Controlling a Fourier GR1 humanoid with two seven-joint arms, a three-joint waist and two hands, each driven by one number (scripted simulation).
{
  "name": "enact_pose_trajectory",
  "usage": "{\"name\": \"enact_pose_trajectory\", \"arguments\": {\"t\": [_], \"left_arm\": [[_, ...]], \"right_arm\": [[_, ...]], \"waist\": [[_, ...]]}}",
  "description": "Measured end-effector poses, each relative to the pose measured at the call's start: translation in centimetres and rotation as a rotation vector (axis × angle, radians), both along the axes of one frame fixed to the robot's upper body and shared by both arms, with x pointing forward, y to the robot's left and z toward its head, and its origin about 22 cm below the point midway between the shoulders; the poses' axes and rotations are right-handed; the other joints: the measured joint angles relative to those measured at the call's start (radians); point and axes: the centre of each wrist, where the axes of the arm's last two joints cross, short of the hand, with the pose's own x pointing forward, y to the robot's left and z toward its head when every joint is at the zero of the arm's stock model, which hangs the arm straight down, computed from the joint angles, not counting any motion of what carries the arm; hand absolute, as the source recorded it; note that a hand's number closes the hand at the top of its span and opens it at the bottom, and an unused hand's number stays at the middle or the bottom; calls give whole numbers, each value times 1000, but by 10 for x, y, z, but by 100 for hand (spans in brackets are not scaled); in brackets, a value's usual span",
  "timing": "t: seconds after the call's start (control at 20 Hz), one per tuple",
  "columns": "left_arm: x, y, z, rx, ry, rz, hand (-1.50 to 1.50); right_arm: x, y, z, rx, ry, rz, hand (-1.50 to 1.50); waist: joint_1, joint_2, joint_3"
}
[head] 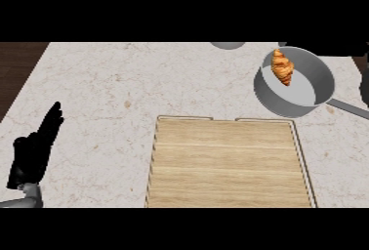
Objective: Pick the croissant from the tray and place it in the pot
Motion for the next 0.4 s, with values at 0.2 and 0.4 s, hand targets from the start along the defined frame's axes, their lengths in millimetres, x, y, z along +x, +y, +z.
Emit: {"name": "enact_pose_trajectory", "arguments": {"t": [0.2, 0.4], "left_arm": [[-4, 12, 10, 3, 8, 14, 0], [-9, 15, 2, 1, 12, 22, 0]], "right_arm": [[-13, -20, -13, 72, 4, 51, -150], [-31, -47, -21, 111, -2, 72, -150]], "waist": [[-14, -7, -1], [-24, -11, -1]]}}
